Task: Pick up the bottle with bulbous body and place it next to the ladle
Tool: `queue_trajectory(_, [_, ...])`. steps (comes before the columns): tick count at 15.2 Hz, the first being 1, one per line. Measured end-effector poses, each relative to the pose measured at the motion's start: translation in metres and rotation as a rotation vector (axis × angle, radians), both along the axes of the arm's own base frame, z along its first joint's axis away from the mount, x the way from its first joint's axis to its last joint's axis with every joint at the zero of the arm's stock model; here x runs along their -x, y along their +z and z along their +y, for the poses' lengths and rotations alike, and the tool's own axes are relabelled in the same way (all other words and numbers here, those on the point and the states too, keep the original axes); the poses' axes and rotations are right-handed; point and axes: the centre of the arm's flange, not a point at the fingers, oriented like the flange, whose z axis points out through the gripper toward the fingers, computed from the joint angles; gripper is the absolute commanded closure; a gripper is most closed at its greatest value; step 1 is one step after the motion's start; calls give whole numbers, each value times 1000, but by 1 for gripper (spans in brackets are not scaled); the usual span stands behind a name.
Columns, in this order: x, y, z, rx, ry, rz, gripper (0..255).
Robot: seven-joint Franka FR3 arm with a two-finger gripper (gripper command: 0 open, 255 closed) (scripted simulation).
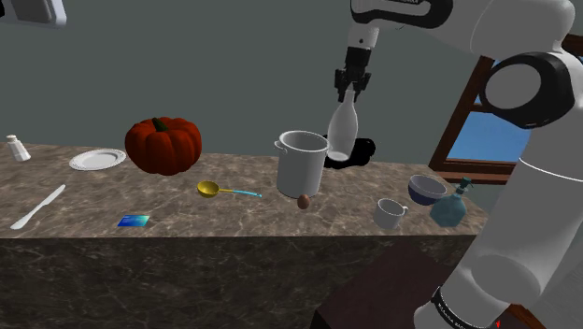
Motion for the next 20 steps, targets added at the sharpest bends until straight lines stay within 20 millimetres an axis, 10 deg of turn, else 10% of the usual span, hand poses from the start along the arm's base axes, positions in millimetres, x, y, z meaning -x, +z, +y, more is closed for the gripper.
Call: queue_trajectory(20, [-104,-111,207,0,0,0,255])
